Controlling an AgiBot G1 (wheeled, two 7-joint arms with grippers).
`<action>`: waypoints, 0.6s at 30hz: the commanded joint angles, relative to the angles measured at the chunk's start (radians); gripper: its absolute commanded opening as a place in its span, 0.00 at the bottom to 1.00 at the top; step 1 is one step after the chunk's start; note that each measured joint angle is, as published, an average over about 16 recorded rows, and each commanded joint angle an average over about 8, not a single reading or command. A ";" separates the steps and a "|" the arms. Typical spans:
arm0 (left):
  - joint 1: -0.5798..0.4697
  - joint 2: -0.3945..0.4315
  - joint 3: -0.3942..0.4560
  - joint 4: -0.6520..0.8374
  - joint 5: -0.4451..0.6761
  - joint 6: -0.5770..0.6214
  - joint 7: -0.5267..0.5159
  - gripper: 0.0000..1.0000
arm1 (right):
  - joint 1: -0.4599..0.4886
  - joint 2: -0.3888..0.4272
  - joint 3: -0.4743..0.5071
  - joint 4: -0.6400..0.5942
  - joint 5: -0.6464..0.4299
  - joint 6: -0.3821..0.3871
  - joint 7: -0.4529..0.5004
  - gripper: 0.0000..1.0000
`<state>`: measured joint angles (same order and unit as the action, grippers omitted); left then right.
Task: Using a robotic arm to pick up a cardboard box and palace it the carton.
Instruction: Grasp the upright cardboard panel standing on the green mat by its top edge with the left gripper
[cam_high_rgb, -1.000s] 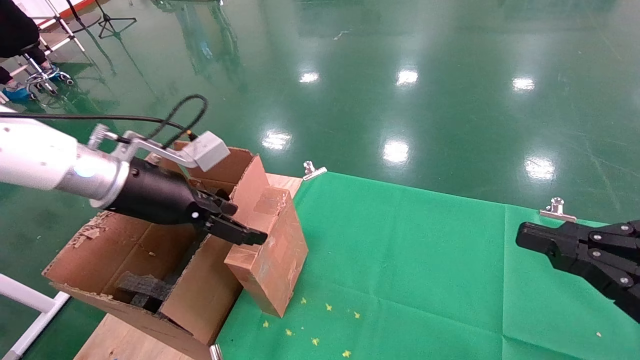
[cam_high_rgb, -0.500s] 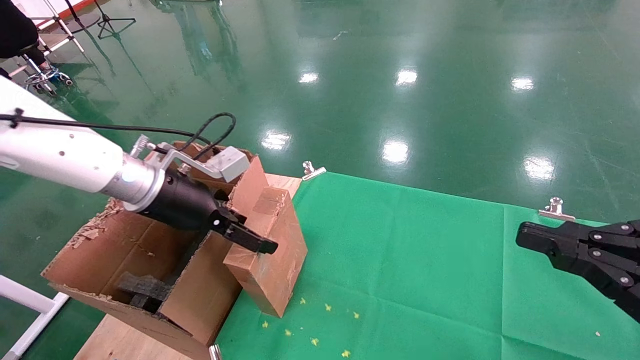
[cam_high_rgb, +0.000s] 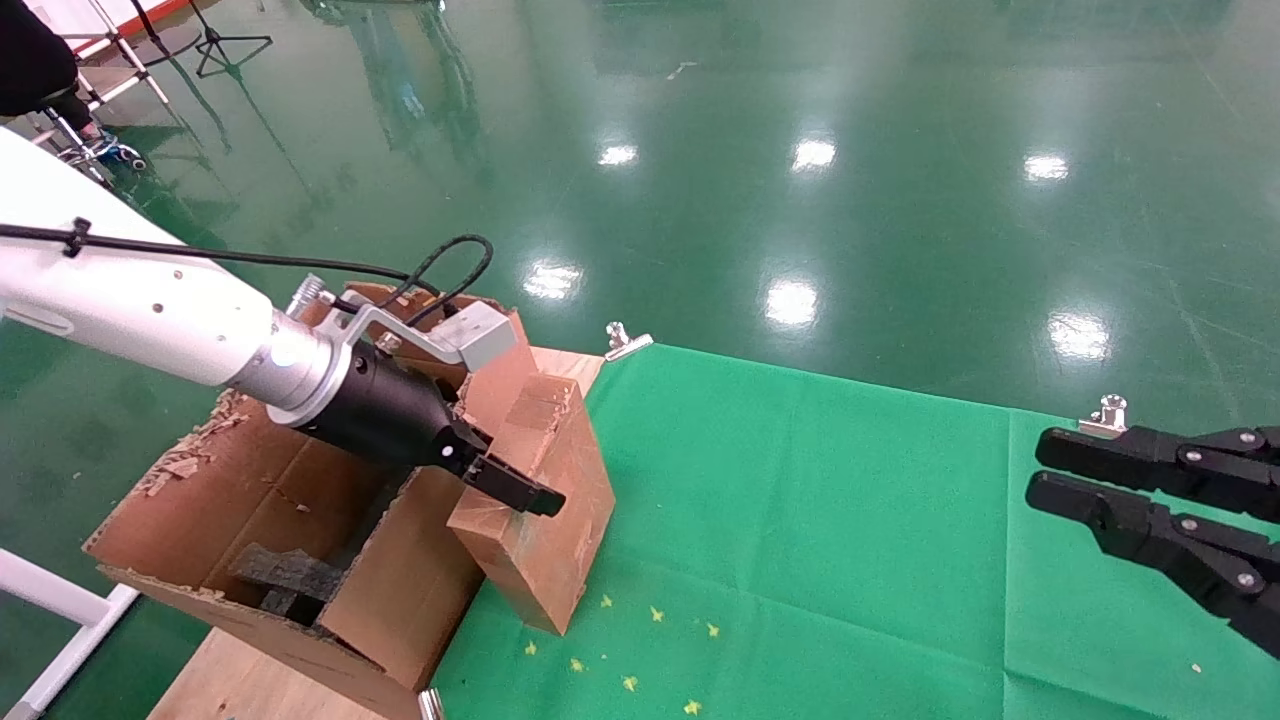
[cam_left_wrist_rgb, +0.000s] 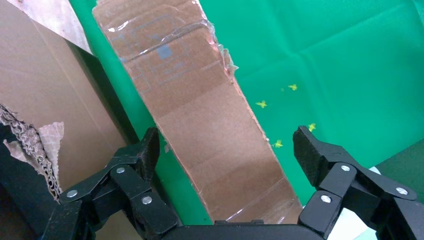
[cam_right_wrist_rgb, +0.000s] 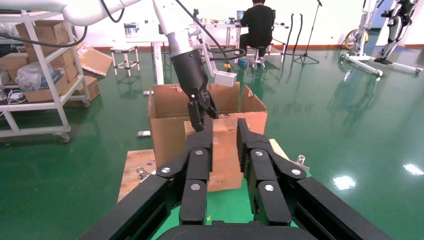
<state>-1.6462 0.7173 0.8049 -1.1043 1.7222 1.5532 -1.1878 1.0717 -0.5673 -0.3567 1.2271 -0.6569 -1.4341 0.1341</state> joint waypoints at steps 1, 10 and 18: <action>0.000 -0.002 -0.001 -0.001 -0.001 0.000 0.001 0.00 | 0.000 0.000 0.000 0.000 0.000 0.000 0.000 1.00; 0.002 -0.006 -0.005 -0.004 -0.004 0.000 0.003 0.00 | 0.000 0.000 0.000 0.000 0.000 0.000 0.000 1.00; 0.004 -0.008 -0.006 -0.006 -0.006 0.000 0.004 0.00 | 0.000 0.000 0.000 0.000 0.000 0.000 0.000 1.00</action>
<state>-1.6428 0.7095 0.7986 -1.1101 1.7165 1.5529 -1.1842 1.0717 -0.5673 -0.3567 1.2271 -0.6569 -1.4341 0.1341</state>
